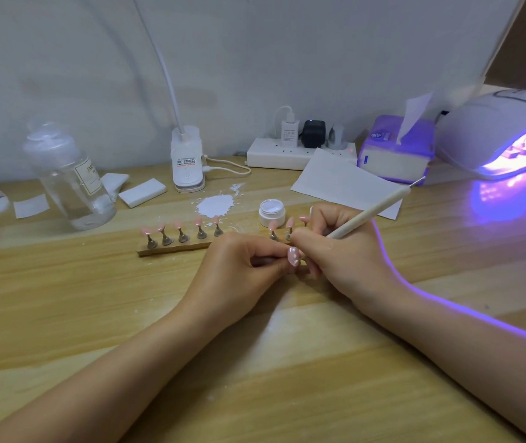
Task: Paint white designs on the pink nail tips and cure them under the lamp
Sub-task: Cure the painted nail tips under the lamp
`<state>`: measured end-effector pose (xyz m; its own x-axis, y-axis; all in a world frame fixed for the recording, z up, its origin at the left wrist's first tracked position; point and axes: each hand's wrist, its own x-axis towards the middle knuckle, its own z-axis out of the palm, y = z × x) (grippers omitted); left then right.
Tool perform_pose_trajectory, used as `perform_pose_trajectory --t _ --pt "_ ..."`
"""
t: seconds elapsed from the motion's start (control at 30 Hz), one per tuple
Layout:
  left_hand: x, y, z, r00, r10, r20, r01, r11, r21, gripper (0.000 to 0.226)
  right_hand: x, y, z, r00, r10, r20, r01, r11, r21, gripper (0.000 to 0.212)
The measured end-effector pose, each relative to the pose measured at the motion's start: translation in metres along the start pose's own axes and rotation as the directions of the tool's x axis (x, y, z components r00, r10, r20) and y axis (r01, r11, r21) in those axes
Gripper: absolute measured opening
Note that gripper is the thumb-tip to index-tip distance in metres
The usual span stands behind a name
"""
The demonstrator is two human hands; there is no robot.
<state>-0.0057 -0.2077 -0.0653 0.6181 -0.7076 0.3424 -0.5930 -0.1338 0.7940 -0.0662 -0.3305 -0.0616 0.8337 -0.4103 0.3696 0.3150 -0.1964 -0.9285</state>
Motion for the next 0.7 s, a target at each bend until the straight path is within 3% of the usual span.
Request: perform_pose_trajectory --t 0.57,0.7 --pt "0.0000 0.0011 0.0000 1.000 -0.013 -0.011 0.013 1.000 0.002 0.013 -0.0016 -0.0007 -0.0002 1.000 0.017 -0.013 -0.017 1.000 0.004 0.039" --pt "0.0011 0.0011 0.0004 0.996 -0.085 -0.005 0.084 0.995 -0.049 0.010 -0.0001 -0.0021 -0.0009 0.995 0.064 -0.075 -0.055 0.992 0.117 0.039"
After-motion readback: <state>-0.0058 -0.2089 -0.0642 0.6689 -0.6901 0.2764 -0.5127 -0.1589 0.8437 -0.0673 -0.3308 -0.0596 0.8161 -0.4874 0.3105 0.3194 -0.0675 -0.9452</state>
